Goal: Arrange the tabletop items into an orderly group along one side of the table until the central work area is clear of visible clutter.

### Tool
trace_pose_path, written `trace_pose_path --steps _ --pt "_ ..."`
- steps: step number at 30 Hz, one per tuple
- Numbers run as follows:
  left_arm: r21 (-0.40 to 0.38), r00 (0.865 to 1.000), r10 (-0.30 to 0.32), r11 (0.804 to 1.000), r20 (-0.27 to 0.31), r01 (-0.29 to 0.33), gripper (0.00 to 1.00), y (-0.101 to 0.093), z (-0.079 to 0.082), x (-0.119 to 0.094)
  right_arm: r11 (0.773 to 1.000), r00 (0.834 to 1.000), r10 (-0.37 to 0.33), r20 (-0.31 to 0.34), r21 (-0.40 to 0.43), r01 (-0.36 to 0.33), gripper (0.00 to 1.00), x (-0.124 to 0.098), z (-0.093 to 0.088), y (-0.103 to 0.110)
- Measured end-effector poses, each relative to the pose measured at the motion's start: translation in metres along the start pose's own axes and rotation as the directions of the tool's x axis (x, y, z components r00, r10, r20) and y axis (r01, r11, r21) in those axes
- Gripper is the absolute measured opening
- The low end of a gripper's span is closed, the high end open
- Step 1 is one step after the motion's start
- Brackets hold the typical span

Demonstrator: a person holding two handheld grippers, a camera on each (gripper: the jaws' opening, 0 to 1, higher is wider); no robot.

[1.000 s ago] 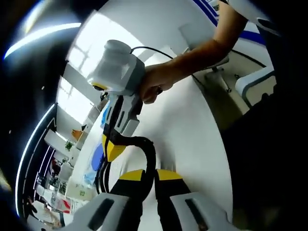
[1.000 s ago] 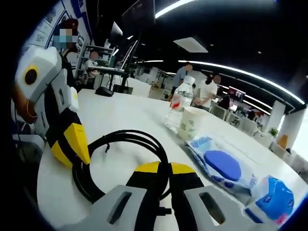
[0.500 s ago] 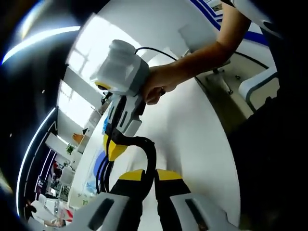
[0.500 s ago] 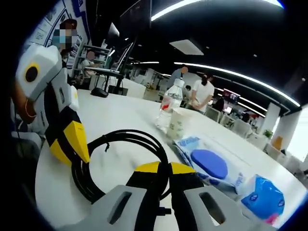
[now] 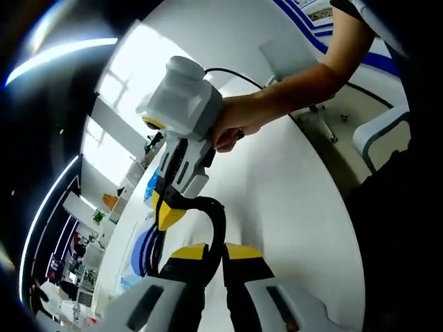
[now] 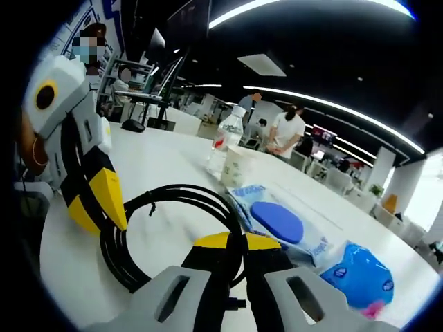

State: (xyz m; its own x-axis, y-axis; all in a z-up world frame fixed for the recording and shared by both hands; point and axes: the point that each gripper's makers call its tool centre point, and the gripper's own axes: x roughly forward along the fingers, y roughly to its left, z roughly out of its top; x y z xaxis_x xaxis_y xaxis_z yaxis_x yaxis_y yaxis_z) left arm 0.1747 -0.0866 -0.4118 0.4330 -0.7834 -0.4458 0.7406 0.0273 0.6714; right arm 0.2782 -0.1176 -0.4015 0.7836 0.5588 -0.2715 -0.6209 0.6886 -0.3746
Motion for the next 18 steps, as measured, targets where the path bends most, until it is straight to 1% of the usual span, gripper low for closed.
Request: trace_pose_path --steps 5,12,18 --pt "-0.003 1.0 -0.001 1.0 0.007 0.001 0.07 0.004 0.007 0.015 1.0 1.0 -0.016 -0.006 0.007 0.016 0.03 -0.005 -0.008 -0.012" --pt "-0.004 1.0 -0.012 1.0 0.024 0.012 0.07 0.006 0.014 0.024 1.0 0.999 -0.03 -0.018 0.007 0.03 0.03 -0.01 -0.015 -0.024" --pt "-0.011 0.999 -0.016 1.0 0.028 0.017 0.07 0.007 0.017 0.028 0.999 0.999 -0.037 -0.022 0.008 0.038 0.03 -0.014 -0.018 -0.029"
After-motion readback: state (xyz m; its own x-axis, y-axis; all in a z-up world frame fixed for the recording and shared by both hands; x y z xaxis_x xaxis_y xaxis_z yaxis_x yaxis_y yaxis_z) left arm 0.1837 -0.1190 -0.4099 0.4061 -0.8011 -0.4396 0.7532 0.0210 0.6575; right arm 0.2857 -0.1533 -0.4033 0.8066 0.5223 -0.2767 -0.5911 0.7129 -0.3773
